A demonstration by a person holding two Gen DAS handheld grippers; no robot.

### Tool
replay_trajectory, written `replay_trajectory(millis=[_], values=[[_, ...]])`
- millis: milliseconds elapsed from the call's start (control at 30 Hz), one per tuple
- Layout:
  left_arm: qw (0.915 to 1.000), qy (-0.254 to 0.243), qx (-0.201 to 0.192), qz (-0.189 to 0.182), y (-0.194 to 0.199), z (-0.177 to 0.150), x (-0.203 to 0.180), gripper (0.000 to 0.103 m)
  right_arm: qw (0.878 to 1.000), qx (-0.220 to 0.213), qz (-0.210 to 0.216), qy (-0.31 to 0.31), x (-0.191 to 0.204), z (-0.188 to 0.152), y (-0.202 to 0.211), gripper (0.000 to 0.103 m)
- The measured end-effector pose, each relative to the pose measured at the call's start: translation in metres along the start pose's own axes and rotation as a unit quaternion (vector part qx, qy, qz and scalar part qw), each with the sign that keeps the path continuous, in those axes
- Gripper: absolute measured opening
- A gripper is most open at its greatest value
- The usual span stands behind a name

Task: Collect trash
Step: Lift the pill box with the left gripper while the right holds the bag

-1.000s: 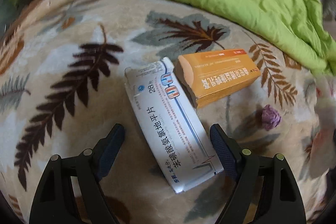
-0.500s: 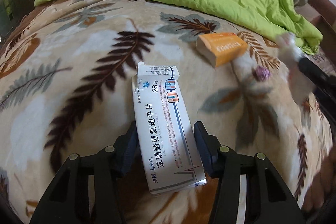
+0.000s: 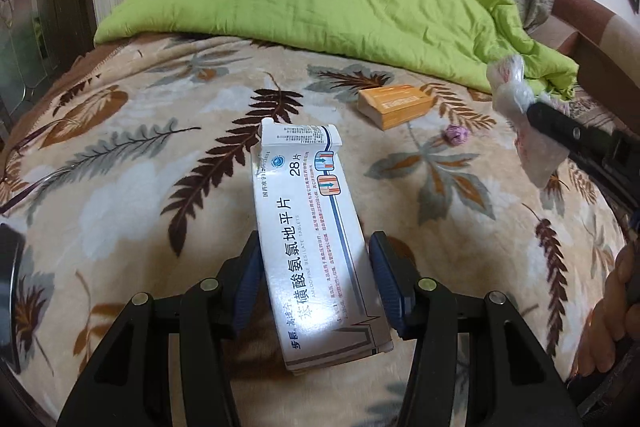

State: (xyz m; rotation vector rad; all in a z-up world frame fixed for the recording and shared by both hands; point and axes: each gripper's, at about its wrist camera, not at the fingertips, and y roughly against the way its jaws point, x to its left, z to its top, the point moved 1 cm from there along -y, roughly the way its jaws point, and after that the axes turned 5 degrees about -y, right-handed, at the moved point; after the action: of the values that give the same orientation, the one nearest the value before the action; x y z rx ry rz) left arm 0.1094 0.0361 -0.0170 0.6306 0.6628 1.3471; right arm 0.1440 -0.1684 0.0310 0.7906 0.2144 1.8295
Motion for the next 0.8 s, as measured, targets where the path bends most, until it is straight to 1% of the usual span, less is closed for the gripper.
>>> replay_trajectory(millis=[67, 233, 467, 600, 800], values=[[1.0, -0.004, -0.006, 0.002, 0.005, -0.004, -0.002, 0.052, 1.0, 0.001, -0.009, 0.008, -0.001, -0.01, 0.012, 0.027], [0.9999, -0.007, -0.009, 0.003, 0.003, -0.006, -0.006, 0.052, 1.0, -0.002, -0.01, 0.006, -0.005, -0.021, 0.031, 0.027], [0.9997, -0.016, -0.016, -0.001, 0.002, -0.005, -0.013, 0.052, 1.0, 0.006, -0.028, 0.003, -0.013, -0.02, 0.029, 0.027], [0.9997, -0.013, -0.019, -0.004, 0.0, -0.003, -0.015, 0.052, 0.999, 0.005, -0.036, 0.016, -0.011, -0.021, 0.031, 0.027], [0.9996, -0.019, -0.021, 0.001, -0.002, 0.0, -0.018, 0.052, 0.999, 0.01, -0.046, 0.015, -0.013, -0.022, 0.031, 0.027]])
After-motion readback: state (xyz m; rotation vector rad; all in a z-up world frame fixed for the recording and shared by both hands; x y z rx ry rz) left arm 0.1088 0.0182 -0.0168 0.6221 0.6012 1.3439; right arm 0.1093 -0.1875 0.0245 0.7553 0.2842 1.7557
